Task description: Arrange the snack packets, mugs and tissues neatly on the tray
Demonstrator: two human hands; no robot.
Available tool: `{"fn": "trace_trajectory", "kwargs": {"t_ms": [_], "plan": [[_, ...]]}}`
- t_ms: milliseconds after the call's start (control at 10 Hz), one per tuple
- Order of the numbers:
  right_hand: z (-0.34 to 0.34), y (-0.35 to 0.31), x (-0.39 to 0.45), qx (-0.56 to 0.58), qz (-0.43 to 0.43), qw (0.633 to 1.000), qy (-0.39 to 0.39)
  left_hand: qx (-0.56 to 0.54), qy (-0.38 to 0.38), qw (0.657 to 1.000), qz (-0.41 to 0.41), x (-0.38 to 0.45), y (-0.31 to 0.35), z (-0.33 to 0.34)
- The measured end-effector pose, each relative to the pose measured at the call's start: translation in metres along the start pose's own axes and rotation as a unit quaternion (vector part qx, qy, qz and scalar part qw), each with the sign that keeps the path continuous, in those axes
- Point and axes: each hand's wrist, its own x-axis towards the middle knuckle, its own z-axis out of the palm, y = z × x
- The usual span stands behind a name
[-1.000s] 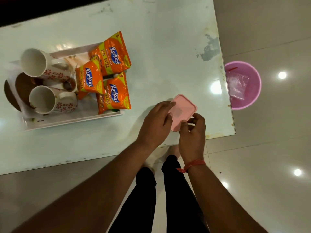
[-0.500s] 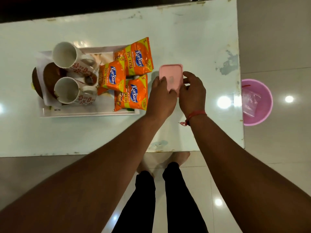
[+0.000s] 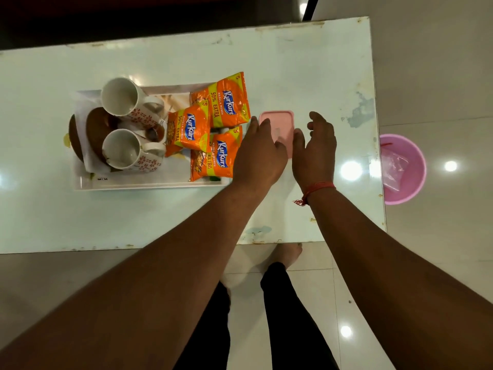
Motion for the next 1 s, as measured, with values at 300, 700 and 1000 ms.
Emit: {"fn": "trace_trajectory", "kwargs": {"t_ms": [300, 700, 1000], "plan": [[0.025, -0.058, -0.028, -0.127, -0.094, 0.987, -0.021, 0.089, 0.075, 0.977, 0.178, -0.006, -0.078, -0.084], [0.118, -0.150, -0.059, -0.280, -0.213, 0.934, -0.071, 0.280, 0.073, 0.950, 0.118, 0.013, -0.239, -0.203], [0.135, -0.151, -0.063, -0.335, -0.157, 0.920, -0.129, 0.314, 0.064, 0.941, 0.111, 0.020, -0.264, -0.208]]}}
